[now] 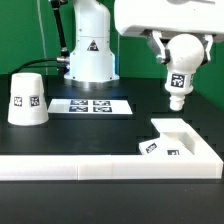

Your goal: Assemble lamp

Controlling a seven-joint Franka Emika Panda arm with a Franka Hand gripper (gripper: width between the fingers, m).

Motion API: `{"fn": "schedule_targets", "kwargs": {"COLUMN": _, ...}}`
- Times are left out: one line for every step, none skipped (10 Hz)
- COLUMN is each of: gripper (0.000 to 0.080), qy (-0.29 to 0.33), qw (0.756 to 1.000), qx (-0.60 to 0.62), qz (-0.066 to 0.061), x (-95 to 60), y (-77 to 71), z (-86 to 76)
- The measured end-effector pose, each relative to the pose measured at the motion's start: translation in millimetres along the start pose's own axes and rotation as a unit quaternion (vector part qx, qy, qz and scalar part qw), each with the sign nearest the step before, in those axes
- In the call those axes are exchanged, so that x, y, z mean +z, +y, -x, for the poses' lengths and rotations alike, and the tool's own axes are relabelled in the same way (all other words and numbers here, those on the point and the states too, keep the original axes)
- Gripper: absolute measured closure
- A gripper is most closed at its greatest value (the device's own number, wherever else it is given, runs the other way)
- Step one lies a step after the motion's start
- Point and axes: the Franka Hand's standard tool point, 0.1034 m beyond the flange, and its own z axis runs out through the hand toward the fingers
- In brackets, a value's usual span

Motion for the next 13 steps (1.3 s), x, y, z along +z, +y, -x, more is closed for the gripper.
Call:
{"fn": "schedule_targets", "kwargs": {"gripper": 0.0222, "qy": -0.010, "qw": 1.000, "qx": -0.001, "qz": -0.003, "x": 1.6, "y": -2.0, "z": 3.5}}
{"fn": "schedule_targets", "kwargs": {"gripper": 0.0222, "qy": -0.009, "qw": 1.000, "qx": -0.001, "qz": -0.003, "x": 2.0, "y": -1.9, "z": 3.5}}
{"fn": "schedule_targets", "kwargs": {"gripper": 0.0222, "qy": -0.008, "qw": 1.000, "qx": -0.002, "qz": -0.002, "x": 5.0, "y": -2.3, "z": 7.5}}
{"fn": "schedule_targets", "kwargs": {"gripper": 0.0222, "qy": -0.011, "qw": 1.000, "qx": -0.002, "qz": -0.003, "x": 7.6, "y": -3.1, "z": 10.5}}
{"fn": "schedule_targets", "kwargs": {"gripper": 0.0222, "qy": -0.011, "qw": 1.000, "qx": -0.002, "qz": -0.002, "x": 9.1, "y": -3.3, "z": 11.7}}
{"fn": "schedule_targets", "kwargs": {"gripper": 0.0222, "qy": -0.012, "qw": 1.000, "qx": -0.003, "qz": -0.002, "x": 11.7, "y": -3.4, "z": 14.3}}
{"fn": "schedule_targets", "kwargs": {"gripper": 0.0222, "qy": -0.015, "qw": 1.000, "qx": -0.003, "qz": -0.003, "x": 14.3, "y": -4.0, "z": 17.5}}
{"fn": "schedule_targets", "kwargs": {"gripper": 0.0222, "qy": -0.016, "qw": 1.000, "qx": -0.004, "qz": -0.003, "x": 14.9, "y": -4.0, "z": 18.2}}
{"fn": "schedule_targets", "kwargs": {"gripper": 0.0222, "qy": -0.017, "qw": 1.000, "qx": -0.006, "qz": -0.003, "x": 16.4, "y": -3.4, "z": 19.4}}
{"fn": "schedule_targets", "kwargs": {"gripper": 0.0222, "qy": -0.018, "qw": 1.000, "qx": -0.007, "qz": -0.002, "x": 18.5, "y": -1.8, "z": 20.2}}
{"fn": "schedule_targets", "kwargs": {"gripper": 0.0222, "qy": -0.019, "qw": 1.000, "qx": -0.007, "qz": -0.003, "x": 20.0, "y": -2.0, "z": 20.2}}
{"fn": "schedule_targets", "kwargs": {"gripper": 0.0222, "qy": -0.020, "qw": 1.000, "qx": -0.007, "qz": -0.003, "x": 22.1, "y": -3.1, "z": 21.2}}
{"fn": "schedule_targets", "kwargs": {"gripper": 0.0222, "qy": -0.023, "qw": 1.000, "qx": -0.008, "qz": -0.004, "x": 25.3, "y": -4.7, "z": 23.8}}
